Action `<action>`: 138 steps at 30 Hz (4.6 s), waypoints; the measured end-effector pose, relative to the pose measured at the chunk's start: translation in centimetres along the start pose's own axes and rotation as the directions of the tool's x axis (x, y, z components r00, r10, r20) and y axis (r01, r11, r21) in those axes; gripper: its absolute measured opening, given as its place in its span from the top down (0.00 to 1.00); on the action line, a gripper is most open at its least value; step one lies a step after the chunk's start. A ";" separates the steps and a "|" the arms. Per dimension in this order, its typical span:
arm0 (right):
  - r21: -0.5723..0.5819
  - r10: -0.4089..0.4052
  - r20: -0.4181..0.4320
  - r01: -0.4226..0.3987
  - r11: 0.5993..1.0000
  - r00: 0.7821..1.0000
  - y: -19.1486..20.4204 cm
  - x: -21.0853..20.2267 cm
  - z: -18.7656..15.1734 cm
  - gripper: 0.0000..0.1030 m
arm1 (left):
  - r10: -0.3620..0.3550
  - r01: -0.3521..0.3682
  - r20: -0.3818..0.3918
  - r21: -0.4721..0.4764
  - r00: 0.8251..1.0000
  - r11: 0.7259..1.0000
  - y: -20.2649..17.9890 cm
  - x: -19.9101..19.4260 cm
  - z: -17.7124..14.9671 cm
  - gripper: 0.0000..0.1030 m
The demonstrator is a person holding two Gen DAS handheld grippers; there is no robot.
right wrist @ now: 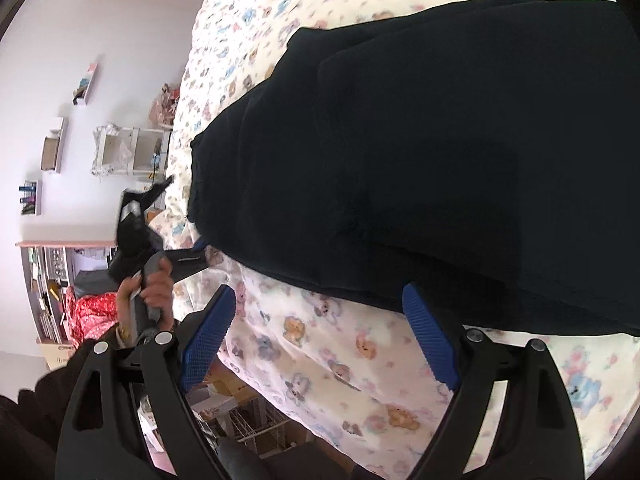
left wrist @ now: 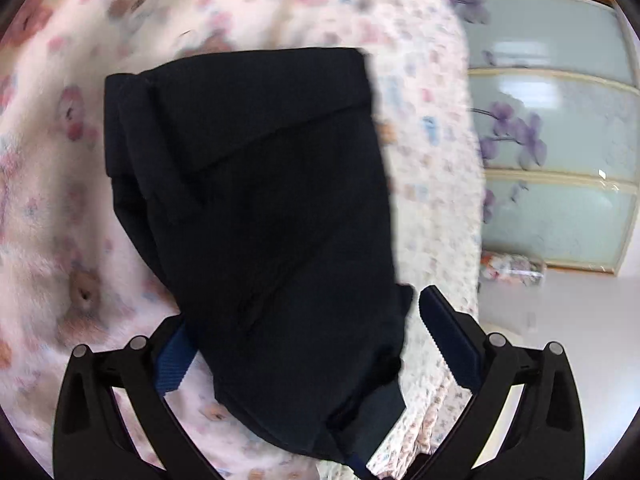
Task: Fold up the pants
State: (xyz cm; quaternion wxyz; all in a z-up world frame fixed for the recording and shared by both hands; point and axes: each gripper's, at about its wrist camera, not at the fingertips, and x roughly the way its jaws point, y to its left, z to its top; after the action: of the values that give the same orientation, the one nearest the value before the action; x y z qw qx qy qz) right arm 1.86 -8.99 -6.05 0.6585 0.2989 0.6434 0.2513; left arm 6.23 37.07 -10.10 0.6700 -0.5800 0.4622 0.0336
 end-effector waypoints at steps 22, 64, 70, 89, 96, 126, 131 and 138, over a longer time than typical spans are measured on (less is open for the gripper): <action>0.090 0.011 -0.002 -0.011 0.996 1.000 -2.2 -1.0 -1.1 0.15 | 0.108 -0.177 0.216 0.333 0.970 0.926 -6.4 -3.2 -4.4 0.88; 0.530 -0.174 0.291 -0.007 0.848 0.941 -20.7 -16.6 -9.3 0.15 | 0.225 0.044 -0.115 0.953 0.968 0.299 -20.1 12.9 -40.7 0.87; 0.535 -0.215 0.281 0.034 0.844 0.935 -20.8 -16.9 -9.7 0.15 | 0.373 0.059 -0.125 0.981 0.919 0.185 -17.4 16.1 -43.4 0.87; -0.085 -0.140 0.447 0.197 0.977 0.884 -6.7 -15.9 2.6 0.15 | 0.285 -0.007 -0.074 0.962 0.956 0.273 -17.5 8.1 -36.9 0.02; -0.098 -0.251 0.350 0.302 0.948 0.902 -6.0 -11.0 5.8 0.16 | 0.325 -0.246 0.133 0.909 0.936 0.336 -20.1 8.8 -26.6 0.02; -0.057 -0.227 0.361 0.265 0.963 0.905 -8.8 -12.6 2.0 0.14 | 0.352 -0.326 0.239 0.921 0.905 0.212 -23.2 14.7 -25.1 0.02; -0.102 -0.253 0.408 0.319 0.942 0.877 -7.3 -12.7 0.7 0.14 | 0.333 -0.349 0.276 0.919 0.902 0.184 -21.5 12.7 -28.8 0.02; -0.126 -0.415 0.380 0.491 0.862 0.827 -8.0 -9.8 -0.4 0.14 | 0.519 -0.510 0.357 0.840 0.777 0.184 -16.2 16.5 -30.4 0.02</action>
State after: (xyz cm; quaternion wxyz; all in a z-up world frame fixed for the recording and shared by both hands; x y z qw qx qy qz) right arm 0.57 -21.51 -4.98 0.8289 0.1015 0.5409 0.1004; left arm 7.37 -0.88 -5.86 0.8180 0.0727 0.5706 -0.0042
